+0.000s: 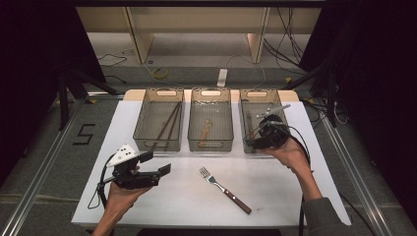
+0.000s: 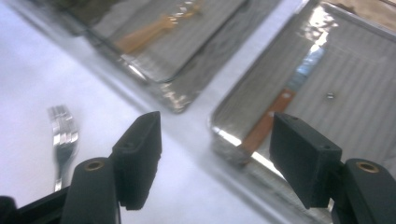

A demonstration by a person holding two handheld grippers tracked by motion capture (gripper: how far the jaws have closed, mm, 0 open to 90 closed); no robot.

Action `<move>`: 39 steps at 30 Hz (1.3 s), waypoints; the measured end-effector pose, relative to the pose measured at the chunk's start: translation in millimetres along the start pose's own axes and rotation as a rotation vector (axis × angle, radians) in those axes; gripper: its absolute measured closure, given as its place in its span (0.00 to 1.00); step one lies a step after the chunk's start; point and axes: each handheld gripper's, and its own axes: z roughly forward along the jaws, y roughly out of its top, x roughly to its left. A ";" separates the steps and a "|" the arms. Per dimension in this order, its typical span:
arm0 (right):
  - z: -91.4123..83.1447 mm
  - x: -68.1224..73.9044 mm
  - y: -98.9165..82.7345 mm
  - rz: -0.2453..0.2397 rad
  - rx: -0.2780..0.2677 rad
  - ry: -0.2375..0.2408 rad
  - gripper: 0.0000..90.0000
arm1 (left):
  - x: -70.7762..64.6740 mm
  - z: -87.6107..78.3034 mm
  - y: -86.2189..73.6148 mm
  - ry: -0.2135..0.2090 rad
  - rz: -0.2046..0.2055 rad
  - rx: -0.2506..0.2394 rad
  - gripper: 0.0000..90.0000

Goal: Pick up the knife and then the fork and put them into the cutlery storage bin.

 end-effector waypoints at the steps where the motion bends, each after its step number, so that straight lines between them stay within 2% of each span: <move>1: -2.1 5.0 -3.0 -0.011 -0.006 0.000 0.38 | 0.0 0.1 0.0 0.000 -0.001 0.000 0.17; 6: -9.1 26.5 -17.8 -0.045 -0.027 0.034 0.37 | 0.1 0.1 0.0 0.002 0.000 0.001 0.17; 9: -8.3 37.5 -23.4 -0.093 0.000 0.050 0.39 | -1.0 -0.4 0.3 0.002 0.002 -0.001 0.17; 11: -5.4 42.7 -27.5 -0.100 0.017 0.073 0.38 | -0.9 -1.7 0.8 0.001 0.005 -0.005 0.17; 14: 0.6 51.2 -34.6 -0.131 0.057 0.083 0.37 | -0.3 -2.4 0.8 0.001 0.006 -0.005 0.17; 19: 6.1 63.6 -42.6 -0.155 0.093 0.105 0.35 | -1.3 -2.1 0.9 -0.001 0.010 -0.007 0.17; 24: 9.5 74.5 -46.3 -0.180 0.125 0.120 0.35 | -1.6 -2.1 0.8 0.000 0.016 -0.004 0.17; 30: 11.7 84.6 -50.9 -0.213 0.138 0.126 0.36 | -2.7 -1.5 0.4 0.004 0.018 -0.001 0.17; 39: 12.0 92.8 -58.0 -0.222 0.160 0.139 0.38 | -2.0 -1.3 0.0 0.010 0.017 -0.001 0.17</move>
